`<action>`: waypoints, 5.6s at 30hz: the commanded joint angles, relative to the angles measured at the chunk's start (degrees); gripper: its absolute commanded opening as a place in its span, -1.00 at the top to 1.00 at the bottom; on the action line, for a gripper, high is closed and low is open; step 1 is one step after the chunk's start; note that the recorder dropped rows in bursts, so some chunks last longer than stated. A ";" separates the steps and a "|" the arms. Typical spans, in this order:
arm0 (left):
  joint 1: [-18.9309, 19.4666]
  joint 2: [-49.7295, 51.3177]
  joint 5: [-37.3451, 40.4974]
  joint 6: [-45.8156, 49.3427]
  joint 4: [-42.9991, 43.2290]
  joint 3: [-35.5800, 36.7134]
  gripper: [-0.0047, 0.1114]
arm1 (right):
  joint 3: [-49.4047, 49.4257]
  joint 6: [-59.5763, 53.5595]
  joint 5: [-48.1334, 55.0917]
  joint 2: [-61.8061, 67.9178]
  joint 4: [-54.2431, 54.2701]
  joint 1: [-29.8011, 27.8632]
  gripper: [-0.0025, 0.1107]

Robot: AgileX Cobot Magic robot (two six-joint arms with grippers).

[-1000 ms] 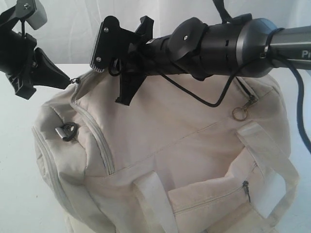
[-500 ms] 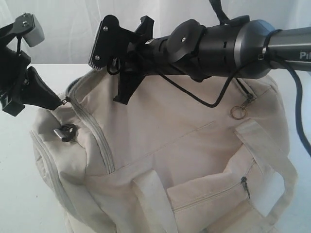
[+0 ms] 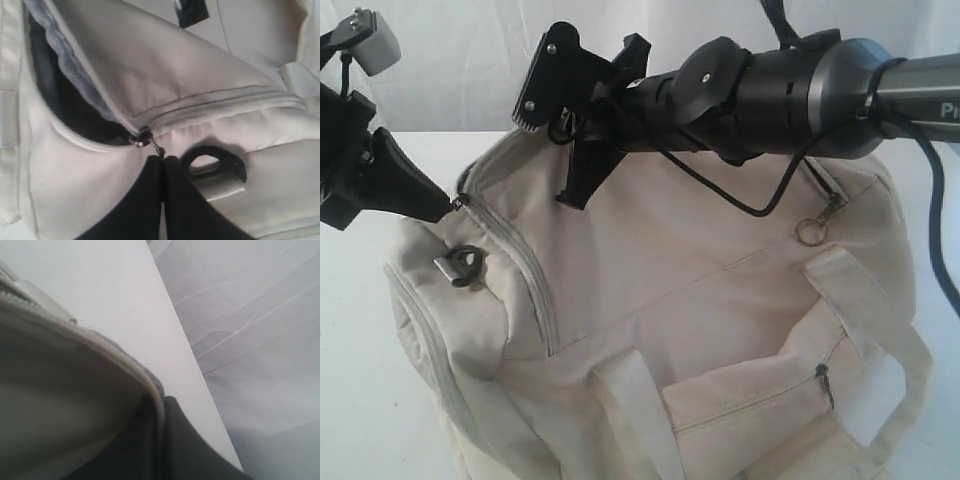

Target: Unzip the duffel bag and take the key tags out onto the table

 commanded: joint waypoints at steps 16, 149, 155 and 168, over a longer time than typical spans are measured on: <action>-9.06 -4.19 2.39 -8.50 8.53 5.65 0.92 | -0.21 9.85 9.39 -6.91 0.01 -2.41 0.67; -9.06 -4.19 4.64 -7.93 4.12 5.65 0.92 | -27.42 7.76 46.46 9.83 -15.00 2.21 0.96; -9.06 -4.19 5.98 -8.94 3.80 5.65 0.92 | -27.42 17.34 38.26 9.83 -19.16 2.09 0.96; -9.06 -4.19 8.67 -9.09 -1.84 8.63 0.92 | -27.42 25.05 31.72 9.83 -19.17 -1.29 0.96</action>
